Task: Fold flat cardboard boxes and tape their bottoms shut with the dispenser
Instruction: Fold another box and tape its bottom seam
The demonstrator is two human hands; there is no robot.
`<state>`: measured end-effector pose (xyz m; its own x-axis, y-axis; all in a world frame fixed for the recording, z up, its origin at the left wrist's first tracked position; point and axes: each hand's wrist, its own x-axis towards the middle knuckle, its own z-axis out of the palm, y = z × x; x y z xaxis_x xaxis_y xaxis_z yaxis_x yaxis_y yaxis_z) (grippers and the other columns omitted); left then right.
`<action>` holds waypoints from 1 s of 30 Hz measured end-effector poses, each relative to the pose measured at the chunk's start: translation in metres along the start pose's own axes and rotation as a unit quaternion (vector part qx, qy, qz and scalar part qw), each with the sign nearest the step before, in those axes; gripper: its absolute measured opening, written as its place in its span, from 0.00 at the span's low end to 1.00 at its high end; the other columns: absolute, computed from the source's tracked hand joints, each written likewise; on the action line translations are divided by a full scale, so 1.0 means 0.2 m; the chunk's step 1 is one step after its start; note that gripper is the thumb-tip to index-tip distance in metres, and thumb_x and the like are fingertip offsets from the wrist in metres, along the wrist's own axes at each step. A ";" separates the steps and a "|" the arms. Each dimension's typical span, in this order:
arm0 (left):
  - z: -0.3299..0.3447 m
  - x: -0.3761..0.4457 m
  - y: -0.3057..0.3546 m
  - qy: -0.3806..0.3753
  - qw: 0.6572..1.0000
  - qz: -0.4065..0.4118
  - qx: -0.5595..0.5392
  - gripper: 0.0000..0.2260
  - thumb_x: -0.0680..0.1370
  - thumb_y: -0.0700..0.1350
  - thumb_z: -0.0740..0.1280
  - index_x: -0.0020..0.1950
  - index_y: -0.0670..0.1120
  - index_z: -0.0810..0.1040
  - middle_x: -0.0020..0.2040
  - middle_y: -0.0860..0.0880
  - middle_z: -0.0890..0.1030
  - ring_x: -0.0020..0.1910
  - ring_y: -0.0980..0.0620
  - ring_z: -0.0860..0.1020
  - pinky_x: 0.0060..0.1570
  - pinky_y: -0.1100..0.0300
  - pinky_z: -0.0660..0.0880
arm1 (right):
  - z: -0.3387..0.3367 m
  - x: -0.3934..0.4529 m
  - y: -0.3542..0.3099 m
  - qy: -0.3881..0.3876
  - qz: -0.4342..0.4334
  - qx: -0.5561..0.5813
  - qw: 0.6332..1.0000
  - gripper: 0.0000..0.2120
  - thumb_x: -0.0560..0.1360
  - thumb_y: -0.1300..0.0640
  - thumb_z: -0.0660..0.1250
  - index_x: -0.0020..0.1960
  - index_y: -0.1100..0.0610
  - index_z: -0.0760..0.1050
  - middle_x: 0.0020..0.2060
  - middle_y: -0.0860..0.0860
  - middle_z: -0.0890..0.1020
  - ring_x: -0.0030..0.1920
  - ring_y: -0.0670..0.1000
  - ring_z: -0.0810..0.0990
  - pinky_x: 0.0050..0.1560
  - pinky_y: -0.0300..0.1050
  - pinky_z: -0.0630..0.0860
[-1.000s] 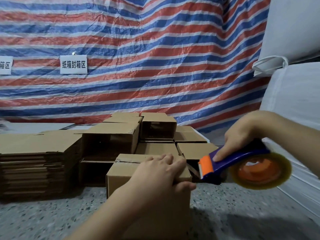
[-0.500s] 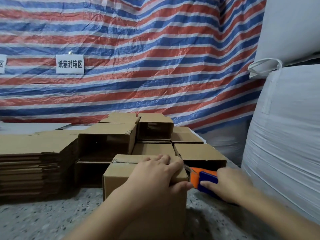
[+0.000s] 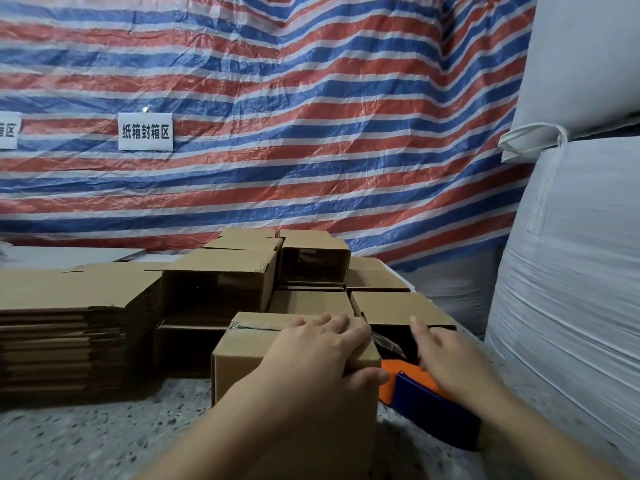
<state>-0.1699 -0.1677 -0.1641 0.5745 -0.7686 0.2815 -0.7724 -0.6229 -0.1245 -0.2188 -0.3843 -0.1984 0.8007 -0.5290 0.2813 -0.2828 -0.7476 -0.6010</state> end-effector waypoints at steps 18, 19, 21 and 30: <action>0.03 0.00 -0.01 0.046 0.999 0.008 0.000 0.32 0.75 0.72 0.44 0.72 0.57 0.64 0.68 0.53 0.73 0.70 0.50 0.69 0.65 0.51 0.67 | 0.23 -0.25 -0.20 -0.141 0.102 0.409 0.896 0.18 0.84 0.47 0.60 0.47 0.56 0.84 0.38 0.53 0.86 0.44 0.56 0.82 0.42 0.48 0.76; 0.03 0.00 -0.01 0.047 0.999 0.008 0.000 0.31 0.75 0.72 0.45 0.72 0.58 0.64 0.68 0.53 0.72 0.70 0.50 0.68 0.65 0.51 0.67 | 0.24 -0.25 -0.20 -0.143 0.104 0.406 0.897 0.18 0.84 0.47 0.60 0.47 0.56 0.83 0.37 0.52 0.85 0.43 0.54 0.81 0.41 0.46 0.75; 0.03 0.00 -0.01 0.049 0.999 0.006 0.001 0.29 0.77 0.71 0.48 0.72 0.58 0.64 0.69 0.53 0.72 0.71 0.50 0.68 0.66 0.51 0.66 | 0.23 -0.25 -0.19 -0.136 0.108 0.391 0.904 0.15 0.84 0.47 0.59 0.50 0.55 0.79 0.44 0.53 0.84 0.47 0.53 0.79 0.46 0.49 0.77; 0.00 -0.01 0.00 0.026 1.000 0.009 -0.001 0.33 0.76 0.70 0.44 0.76 0.55 0.60 0.74 0.49 0.68 0.74 0.48 0.64 0.71 0.49 0.62 | 0.26 -0.39 -0.23 -0.115 0.050 0.404 0.906 0.31 0.67 0.29 0.46 0.67 0.34 0.67 0.42 0.28 0.79 0.43 0.32 0.77 0.42 0.27 0.70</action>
<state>-0.1711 -0.1656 -0.1658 0.5464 -0.7709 0.3275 -0.7825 -0.6092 -0.1285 -0.2407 -0.2879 -0.2325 0.9073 -0.4111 0.0881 0.0451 -0.1133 -0.9925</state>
